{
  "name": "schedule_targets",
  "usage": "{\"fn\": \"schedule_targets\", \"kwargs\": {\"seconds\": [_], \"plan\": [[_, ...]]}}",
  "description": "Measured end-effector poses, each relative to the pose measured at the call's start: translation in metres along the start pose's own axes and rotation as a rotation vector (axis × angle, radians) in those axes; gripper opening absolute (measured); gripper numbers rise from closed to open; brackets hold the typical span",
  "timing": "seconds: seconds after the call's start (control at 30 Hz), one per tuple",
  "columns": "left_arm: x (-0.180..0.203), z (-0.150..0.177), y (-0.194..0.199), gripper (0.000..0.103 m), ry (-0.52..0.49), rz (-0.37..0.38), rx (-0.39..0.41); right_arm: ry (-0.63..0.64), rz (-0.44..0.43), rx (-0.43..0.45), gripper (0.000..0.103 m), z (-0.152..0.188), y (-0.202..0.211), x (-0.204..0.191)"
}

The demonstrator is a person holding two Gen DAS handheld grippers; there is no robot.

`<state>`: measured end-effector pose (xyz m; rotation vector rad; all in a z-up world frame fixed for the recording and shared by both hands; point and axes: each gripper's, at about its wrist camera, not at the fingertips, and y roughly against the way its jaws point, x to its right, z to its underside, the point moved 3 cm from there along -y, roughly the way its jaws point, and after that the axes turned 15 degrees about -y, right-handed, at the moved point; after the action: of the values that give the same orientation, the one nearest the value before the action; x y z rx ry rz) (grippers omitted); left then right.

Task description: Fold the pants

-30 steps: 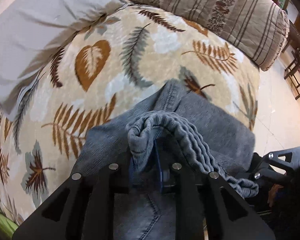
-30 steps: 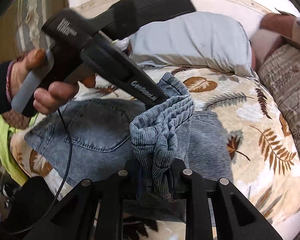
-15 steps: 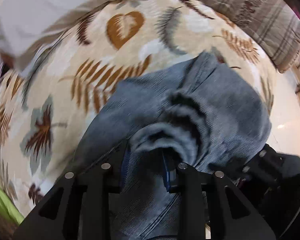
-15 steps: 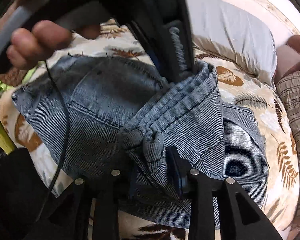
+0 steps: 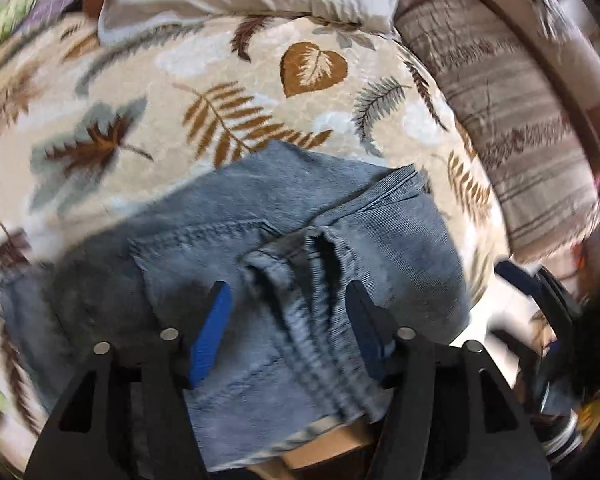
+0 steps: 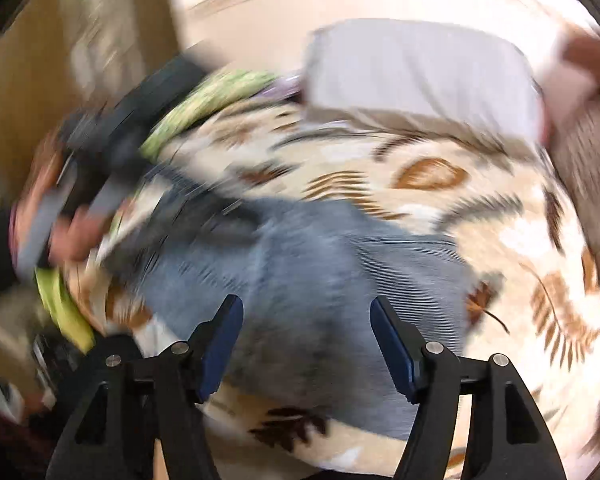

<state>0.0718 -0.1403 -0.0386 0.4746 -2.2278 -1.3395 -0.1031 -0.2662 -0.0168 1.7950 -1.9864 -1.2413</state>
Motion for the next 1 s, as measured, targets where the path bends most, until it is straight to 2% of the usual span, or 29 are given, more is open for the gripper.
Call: {"fn": "schedule_targets", "kwargs": {"seconds": [0.1,0.17,0.23,0.33,0.47,0.53,0.6,0.63,0.67,0.7,0.77,0.87,0.93,1.0], "plan": [[-0.001,0.006,-0.018,0.059,0.101,0.026,-0.021,-0.231,-0.024,-0.021,0.068,-0.027,-0.012,0.057],[-0.003,0.011,-0.031,0.060,0.168,0.059,-0.042,-0.337,-0.042,-0.040,0.068,-0.040,-0.027,0.089],[-0.002,0.011,-0.038,0.060,0.208,0.084,-0.042,-0.379,-0.038,-0.057,0.068,-0.048,-0.040,0.104],[0.002,0.006,-0.039,0.071,0.237,0.107,-0.025,-0.437,-0.044,-0.101,0.068,-0.056,-0.063,0.122],[0.006,-0.003,-0.039,0.076,0.265,0.157,0.002,-0.497,-0.108,-0.167,0.068,-0.052,-0.092,0.129],[0.006,-0.007,-0.043,0.076,0.287,0.169,0.007,-0.488,-0.127,-0.180,0.066,-0.051,-0.100,0.128],[0.008,-0.009,-0.045,0.069,0.294,0.176,0.016,-0.441,-0.096,-0.176,0.048,-0.049,-0.104,0.125],[0.012,-0.011,-0.045,0.050,0.282,0.176,0.020,-0.413,-0.079,-0.183,0.034,-0.050,-0.106,0.124],[0.015,-0.013,-0.046,0.025,0.265,0.176,0.017,-0.383,-0.072,-0.188,0.026,-0.050,-0.106,0.122],[0.020,-0.016,-0.047,0.018,0.248,0.177,0.009,-0.365,-0.066,-0.181,0.020,-0.052,-0.104,0.122],[0.030,-0.024,-0.043,0.018,0.222,0.152,0.032,-0.336,-0.074,-0.156,0.015,-0.057,-0.094,0.121],[0.037,-0.037,-0.034,0.018,0.172,0.098,0.095,-0.337,-0.090,-0.069,0.012,-0.070,-0.074,0.126],[0.033,-0.043,-0.041,0.018,0.167,0.040,0.078,-0.343,-0.072,-0.072,0.012,-0.072,-0.077,0.132],[0.025,-0.044,-0.054,0.019,0.187,0.027,0.042,-0.341,-0.040,-0.086,0.009,-0.070,-0.087,0.141]]}}
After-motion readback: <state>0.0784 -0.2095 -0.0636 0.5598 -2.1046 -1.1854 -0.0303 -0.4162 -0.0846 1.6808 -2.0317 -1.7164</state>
